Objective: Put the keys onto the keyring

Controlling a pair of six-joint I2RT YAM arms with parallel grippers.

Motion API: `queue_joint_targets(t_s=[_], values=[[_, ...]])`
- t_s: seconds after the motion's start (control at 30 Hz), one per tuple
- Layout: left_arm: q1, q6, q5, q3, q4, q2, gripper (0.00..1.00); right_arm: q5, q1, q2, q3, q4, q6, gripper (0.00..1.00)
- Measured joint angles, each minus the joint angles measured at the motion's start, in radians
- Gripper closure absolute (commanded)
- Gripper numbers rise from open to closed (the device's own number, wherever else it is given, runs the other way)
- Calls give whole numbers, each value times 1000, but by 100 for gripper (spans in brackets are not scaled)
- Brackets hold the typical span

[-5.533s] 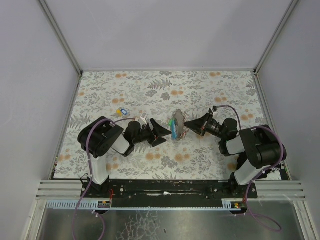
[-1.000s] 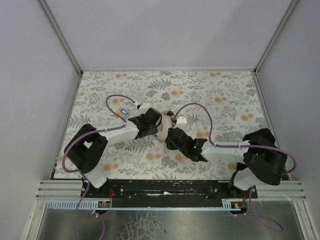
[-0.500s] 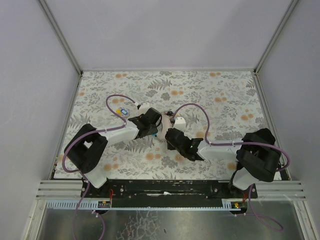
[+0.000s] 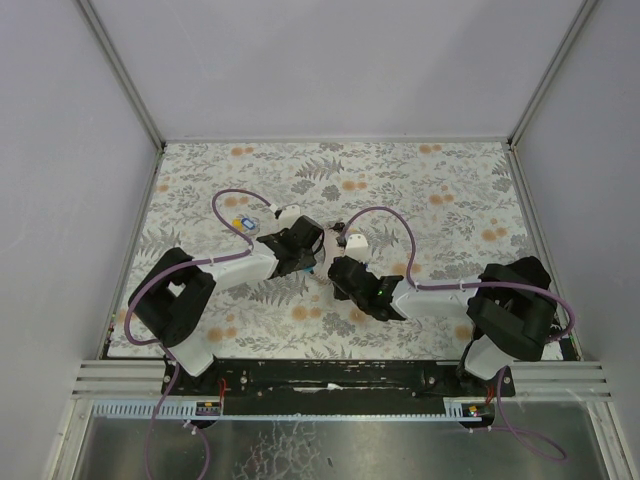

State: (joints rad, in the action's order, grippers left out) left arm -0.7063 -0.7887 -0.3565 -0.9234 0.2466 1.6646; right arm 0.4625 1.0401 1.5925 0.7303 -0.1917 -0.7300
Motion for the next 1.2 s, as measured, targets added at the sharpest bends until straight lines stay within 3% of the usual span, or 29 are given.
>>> queue_joint_targets(t_s=[0.7, 1.03, 1.2], values=[[0, 0, -5, 0, 0, 0, 100, -11, 1, 3, 1, -30, 114, 82], [0, -2, -10, 0, 0, 0, 100, 0, 3, 11, -32, -106, 187, 100], [0, -2, -1, 0, 0, 1, 100, -3, 5, 11, -91, -210, 224, 100]])
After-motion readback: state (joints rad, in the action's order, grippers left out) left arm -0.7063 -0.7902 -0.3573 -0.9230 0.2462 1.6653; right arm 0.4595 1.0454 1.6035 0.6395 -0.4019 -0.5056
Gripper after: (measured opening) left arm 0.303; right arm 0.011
